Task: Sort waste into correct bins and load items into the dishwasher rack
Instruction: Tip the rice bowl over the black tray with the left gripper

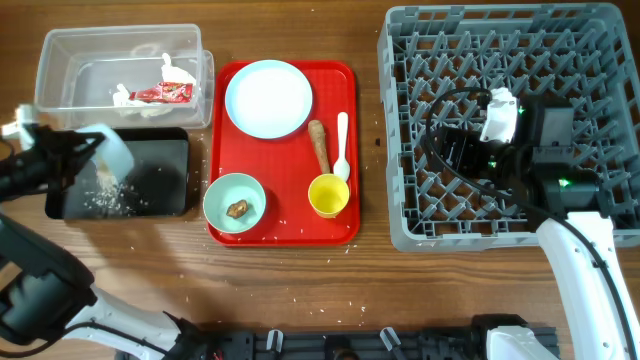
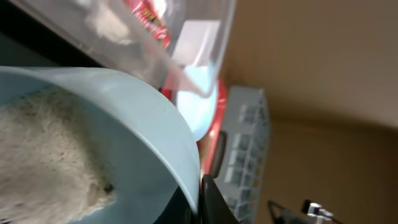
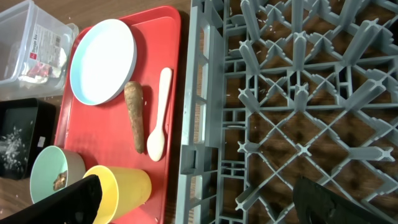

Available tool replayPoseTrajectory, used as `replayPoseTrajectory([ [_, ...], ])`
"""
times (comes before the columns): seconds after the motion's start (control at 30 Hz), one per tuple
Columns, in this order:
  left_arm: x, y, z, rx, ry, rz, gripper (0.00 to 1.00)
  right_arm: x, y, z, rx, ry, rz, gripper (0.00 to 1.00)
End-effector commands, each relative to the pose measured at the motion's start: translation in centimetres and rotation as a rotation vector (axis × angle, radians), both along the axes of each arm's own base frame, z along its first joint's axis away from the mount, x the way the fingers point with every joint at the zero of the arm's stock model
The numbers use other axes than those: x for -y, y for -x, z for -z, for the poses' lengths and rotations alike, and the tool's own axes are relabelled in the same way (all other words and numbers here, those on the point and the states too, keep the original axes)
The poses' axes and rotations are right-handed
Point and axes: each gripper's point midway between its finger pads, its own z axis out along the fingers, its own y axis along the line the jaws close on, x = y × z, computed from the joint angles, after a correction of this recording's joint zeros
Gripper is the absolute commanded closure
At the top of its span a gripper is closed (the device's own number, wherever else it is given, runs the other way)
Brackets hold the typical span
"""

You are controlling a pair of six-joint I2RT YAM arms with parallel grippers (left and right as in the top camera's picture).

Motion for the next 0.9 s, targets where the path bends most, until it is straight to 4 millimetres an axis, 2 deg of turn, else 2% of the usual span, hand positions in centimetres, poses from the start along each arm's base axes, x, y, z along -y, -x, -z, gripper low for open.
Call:
replayPoseTrajectory([
  [0.0, -0.9, -0.2, -4.2, 0.191, 0.114, -0.052, 0.96, 0.0, -0.2, -0.4, 0.007, 0.008, -0.002, 0.00],
  [0.13, -1.7, -0.1, -7.3, 0.264, 0.308, -0.119, 0.96, 0.0, -0.2, -0.3, 0.006, 0.008, -0.002, 0.00],
  [0.2, -1.8, -0.1, -8.1, 0.274, 0.369, -0.129, 0.96, 0.0, -0.1, -0.3, 0.004, 0.008, -0.002, 0.00],
  [0.3, -2.0, 0.0, -7.0, 0.229, 0.321, -0.135, 0.96, 0.0, -0.1, -0.3, 0.004, 0.008, -0.002, 0.00],
  [0.7, -2.2, 0.7, -7.0, 0.125, 0.431, -0.189, 0.96, 0.0, 0.0, -0.2, -0.004, 0.009, -0.002, 0.00],
  [0.73, -2.5, 0.5, -6.8, 0.147, 0.393, -0.183, 0.96, 0.0, 0.0, -0.2, -0.004, 0.009, -0.002, 0.00],
  [0.77, -3.2, 0.2, -5.6, 0.091, 0.368, -0.205, 0.96, 0.0, 0.0, -0.2, -0.003, 0.009, -0.002, 0.00],
  [0.83, -2.6, 0.5, -6.5, 0.095, 0.440, -0.204, 0.96, 0.0, 0.0, -0.1, -0.007, 0.009, -0.002, 0.00],
  [0.87, -3.5, 0.2, -5.1, 0.098, 0.315, -0.201, 0.96, 0.0, 0.0, -0.2, -0.006, 0.009, -0.002, 0.00],
])
